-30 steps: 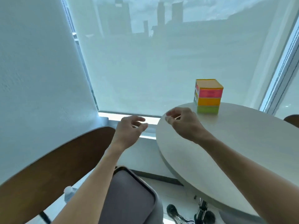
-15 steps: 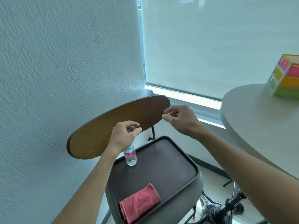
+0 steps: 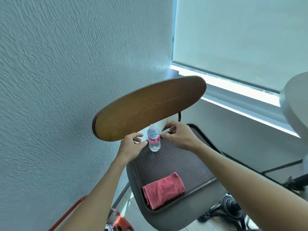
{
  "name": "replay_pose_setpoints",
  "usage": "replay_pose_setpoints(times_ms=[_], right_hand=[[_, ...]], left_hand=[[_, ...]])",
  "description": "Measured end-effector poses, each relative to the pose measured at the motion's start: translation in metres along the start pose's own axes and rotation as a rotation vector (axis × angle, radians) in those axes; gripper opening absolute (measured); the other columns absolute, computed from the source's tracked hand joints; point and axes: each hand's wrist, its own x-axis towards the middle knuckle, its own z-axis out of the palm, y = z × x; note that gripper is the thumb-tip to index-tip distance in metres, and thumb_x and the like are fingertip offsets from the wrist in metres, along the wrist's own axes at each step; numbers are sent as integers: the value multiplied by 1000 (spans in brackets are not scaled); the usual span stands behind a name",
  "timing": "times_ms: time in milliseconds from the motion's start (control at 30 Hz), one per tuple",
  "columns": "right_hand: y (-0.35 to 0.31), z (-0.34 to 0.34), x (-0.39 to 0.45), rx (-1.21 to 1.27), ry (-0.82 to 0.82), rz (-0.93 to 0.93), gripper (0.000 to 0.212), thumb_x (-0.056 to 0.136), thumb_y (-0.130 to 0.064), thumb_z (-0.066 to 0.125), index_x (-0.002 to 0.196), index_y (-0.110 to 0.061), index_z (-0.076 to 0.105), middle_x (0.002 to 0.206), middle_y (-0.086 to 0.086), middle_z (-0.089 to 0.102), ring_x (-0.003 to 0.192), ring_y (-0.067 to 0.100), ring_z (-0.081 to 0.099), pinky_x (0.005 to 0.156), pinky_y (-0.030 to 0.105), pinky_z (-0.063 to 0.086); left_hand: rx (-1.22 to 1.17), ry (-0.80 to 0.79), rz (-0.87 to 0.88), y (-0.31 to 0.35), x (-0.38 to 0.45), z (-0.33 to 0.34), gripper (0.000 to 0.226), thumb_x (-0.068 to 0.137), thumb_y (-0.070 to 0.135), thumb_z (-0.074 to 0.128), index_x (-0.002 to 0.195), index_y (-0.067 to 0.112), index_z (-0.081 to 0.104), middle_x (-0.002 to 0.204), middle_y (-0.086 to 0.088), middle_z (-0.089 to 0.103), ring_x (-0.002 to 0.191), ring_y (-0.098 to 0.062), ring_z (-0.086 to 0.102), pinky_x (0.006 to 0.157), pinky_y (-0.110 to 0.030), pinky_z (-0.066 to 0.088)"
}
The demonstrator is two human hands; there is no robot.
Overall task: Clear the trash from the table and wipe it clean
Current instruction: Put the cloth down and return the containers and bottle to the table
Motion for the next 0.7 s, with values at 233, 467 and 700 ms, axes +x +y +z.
replay_pose_setpoints(times_ms=[233, 467, 700], right_hand=[[28, 51, 32, -22, -62, 79, 81, 77, -43, 76, 145, -19, 38, 145, 7, 46, 132, 19, 45, 109, 37, 38], [48, 90, 69, 25, -94, 110, 99, 73, -43, 79, 153, -23, 23, 154, 5, 31, 135, 22, 41, 108, 34, 36], [59, 109, 91, 75, -12, 53, 69, 73, -38, 81, 131, -23, 49, 127, -5, 58, 116, 13, 53, 94, 28, 44]], left_hand=[[49, -140, -109, -47, 31, 31, 64, 79, 30, 78, 137, 25, 51, 126, -1, 59, 106, -16, 56, 85, -26, 44], [51, -171, -83, -68, 66, 62, 81, 71, 37, 84, 140, 33, 43, 131, 10, 55, 112, -9, 52, 91, -30, 49], [-75, -186, -39, -71, 84, 86, 68, 71, 20, 86, 129, 27, 52, 113, 7, 63, 100, -8, 60, 75, -9, 45]])
